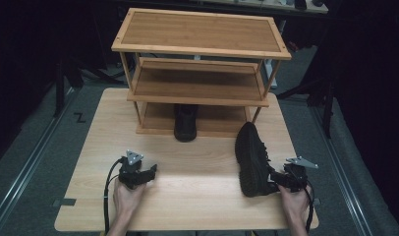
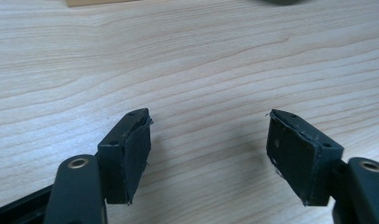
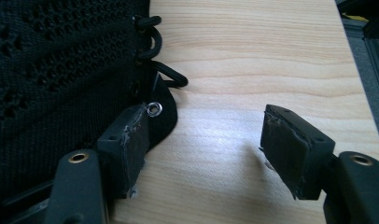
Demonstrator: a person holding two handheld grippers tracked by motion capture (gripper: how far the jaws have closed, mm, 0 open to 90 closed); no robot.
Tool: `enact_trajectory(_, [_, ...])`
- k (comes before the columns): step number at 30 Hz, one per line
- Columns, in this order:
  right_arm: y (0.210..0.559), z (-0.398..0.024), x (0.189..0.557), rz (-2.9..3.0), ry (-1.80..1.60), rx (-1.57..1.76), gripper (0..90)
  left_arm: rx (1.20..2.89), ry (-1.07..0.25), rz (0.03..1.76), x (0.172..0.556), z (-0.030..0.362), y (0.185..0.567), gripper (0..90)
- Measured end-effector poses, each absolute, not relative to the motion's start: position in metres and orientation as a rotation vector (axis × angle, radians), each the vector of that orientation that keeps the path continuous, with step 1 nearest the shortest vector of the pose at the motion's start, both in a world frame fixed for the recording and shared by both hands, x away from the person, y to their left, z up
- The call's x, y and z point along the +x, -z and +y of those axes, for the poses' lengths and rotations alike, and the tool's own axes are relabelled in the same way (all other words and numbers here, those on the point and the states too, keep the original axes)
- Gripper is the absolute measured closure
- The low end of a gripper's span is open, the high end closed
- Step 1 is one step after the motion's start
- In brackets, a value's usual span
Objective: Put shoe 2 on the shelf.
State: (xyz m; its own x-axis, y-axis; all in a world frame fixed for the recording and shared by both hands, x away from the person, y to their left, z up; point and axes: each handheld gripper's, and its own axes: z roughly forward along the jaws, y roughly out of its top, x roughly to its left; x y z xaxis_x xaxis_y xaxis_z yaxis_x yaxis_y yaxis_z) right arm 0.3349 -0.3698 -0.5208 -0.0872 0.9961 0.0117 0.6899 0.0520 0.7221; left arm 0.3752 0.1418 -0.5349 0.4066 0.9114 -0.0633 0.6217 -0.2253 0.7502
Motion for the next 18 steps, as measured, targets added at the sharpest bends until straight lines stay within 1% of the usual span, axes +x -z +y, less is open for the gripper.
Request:
enact_trajectory(3, [0.522,-0.366,0.338,1.853,-0.791,1.687,33.1,1.989,-0.559,1.29,0.375,0.137,0.535,30.1])
enact_trajectory(6, [0.524,-0.363,0.34,1.868,-0.813,1.664,35.2,1.996,-0.556,1.281,0.372,0.135,0.535,29.5])
enact_trajectory(18, [0.515,-0.353,0.342,1.913,-0.88,1.599,36.0,1.995,-0.554,1.284,0.372,0.135,0.535,29.5])
